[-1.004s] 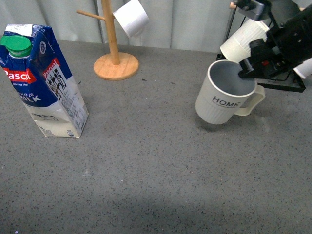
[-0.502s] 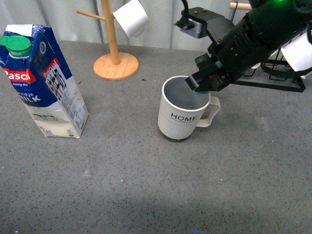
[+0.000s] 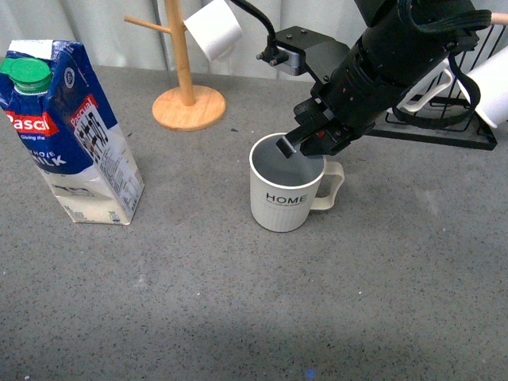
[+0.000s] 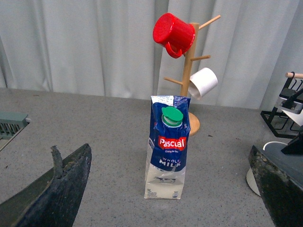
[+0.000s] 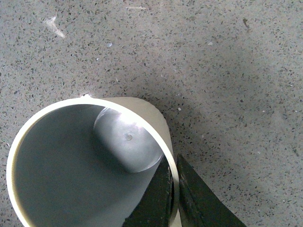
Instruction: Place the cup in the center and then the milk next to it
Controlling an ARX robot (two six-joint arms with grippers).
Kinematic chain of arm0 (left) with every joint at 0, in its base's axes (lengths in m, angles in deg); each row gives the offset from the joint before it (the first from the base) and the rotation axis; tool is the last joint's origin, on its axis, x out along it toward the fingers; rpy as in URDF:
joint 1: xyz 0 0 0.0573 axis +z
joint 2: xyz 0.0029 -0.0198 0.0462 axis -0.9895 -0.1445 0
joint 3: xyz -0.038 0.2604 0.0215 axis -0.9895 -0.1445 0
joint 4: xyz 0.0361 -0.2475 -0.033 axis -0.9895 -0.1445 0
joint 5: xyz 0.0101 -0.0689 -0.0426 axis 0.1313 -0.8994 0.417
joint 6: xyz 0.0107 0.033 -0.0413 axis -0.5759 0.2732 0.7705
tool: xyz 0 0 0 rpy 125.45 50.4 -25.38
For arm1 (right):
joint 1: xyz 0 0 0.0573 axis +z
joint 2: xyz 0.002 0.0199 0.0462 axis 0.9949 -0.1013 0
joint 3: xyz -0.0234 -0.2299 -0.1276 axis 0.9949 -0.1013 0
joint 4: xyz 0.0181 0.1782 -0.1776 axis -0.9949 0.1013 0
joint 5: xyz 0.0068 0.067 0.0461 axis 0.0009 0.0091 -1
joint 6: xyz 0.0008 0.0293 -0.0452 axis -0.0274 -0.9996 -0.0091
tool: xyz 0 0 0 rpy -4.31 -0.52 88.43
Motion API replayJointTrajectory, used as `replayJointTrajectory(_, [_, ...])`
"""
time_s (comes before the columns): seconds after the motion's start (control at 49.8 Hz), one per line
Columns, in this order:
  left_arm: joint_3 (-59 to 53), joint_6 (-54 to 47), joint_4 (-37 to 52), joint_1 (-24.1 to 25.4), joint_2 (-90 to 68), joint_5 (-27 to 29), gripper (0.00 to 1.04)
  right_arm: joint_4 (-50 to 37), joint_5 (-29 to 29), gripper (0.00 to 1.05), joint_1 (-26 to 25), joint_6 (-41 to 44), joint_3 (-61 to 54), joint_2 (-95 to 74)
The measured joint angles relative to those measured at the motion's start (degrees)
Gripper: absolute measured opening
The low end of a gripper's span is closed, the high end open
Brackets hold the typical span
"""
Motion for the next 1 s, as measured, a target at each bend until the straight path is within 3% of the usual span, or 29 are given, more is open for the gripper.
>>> replayJointTrajectory(0.201, [0.0,0.0,0.0,0.0,0.0,0.0,0.98,-3.2,-1.5,0.42,-1.0,-1.3,-0.9,2.1])
replayJointTrajectory(0.482, [0.0,0.0,0.0,0.0,0.0,0.0,0.98,-14.7,1.1,0.79,-4.2,-3.0,-8.0,12.5])
replayJointTrajectory(0.562, [0.0,0.0,0.0,0.0,0.0,0.0,0.98,-18.8,1.5,0.96,-5.7,-5.5,-10.8,15.9])
replayJointTrajectory(0.622, [0.0,0.0,0.0,0.0,0.0,0.0,0.98,-35.8,12.9,0.88,-5.6,-10.6,-17.5,17.1])
replayJointTrajectory(0.683, [0.0,0.0,0.0,0.0,0.0,-0.1,0.98,-51.2,20.8,0.79,-5.8,-14.3,-24.7,18.1])
replayJointTrajectory(0.783, [0.0,0.0,0.0,0.0,0.0,0.0,0.98,-72.1,23.1,0.61,-7.4,-17.9,-37.9,21.8])
replayJointTrajectory(0.884, [0.0,0.0,0.0,0.0,0.0,0.0,0.98,-79.6,22.1,0.47,-8.9,-19.1,-45.1,26.9])
replayJointTrajectory(1.004, [0.0,0.0,0.0,0.0,0.0,0.0,0.98,-82.3,20.6,0.27,-10.8,-19.8,-52.2,33.2])
